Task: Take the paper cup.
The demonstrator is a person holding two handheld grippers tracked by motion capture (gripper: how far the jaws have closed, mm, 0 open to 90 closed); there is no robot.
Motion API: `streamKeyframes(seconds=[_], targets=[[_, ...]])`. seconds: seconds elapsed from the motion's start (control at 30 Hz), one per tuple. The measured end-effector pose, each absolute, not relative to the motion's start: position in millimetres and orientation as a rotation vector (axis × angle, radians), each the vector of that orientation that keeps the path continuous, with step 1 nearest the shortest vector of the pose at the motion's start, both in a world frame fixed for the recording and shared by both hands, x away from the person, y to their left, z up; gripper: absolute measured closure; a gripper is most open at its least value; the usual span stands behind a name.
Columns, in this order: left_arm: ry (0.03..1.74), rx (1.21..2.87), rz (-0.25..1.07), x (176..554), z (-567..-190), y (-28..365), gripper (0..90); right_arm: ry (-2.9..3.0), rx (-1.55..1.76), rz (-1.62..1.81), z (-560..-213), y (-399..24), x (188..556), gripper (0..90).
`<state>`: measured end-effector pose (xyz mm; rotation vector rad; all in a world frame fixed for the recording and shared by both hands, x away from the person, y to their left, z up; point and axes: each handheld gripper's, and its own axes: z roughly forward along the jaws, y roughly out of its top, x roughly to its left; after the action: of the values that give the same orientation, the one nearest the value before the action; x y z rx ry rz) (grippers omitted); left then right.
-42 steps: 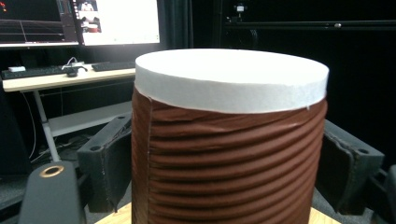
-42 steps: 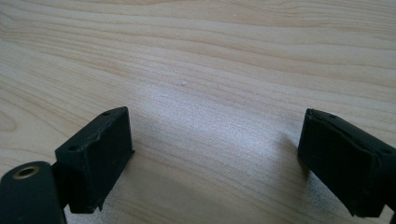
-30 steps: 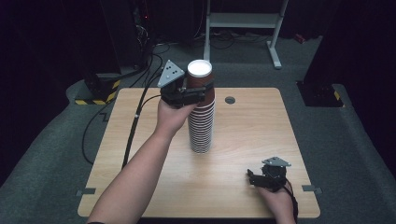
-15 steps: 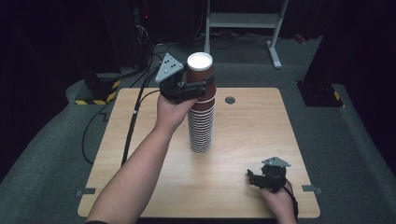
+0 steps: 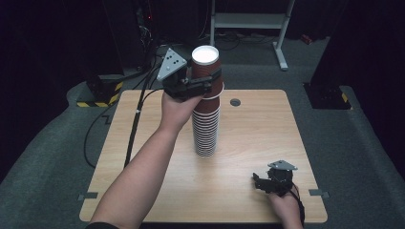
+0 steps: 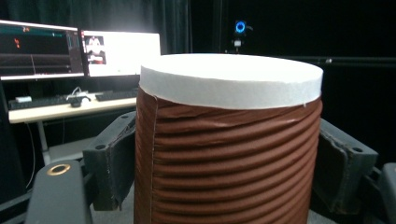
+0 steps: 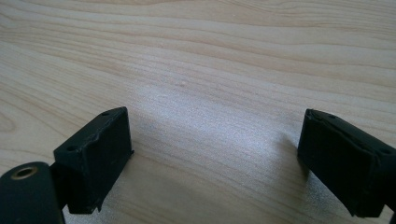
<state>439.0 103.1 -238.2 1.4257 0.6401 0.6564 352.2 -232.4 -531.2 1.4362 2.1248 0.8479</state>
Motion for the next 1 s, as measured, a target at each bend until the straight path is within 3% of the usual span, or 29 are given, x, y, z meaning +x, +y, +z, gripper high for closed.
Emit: streamKeyframes(seconds=[1.0], targets=[[0.550, 1.261, 0.731, 419.2, -204.6, 110.9, 20.4, 2.127, 1.440, 0.850, -531.1, -232.3, 352.2, 9.0]])
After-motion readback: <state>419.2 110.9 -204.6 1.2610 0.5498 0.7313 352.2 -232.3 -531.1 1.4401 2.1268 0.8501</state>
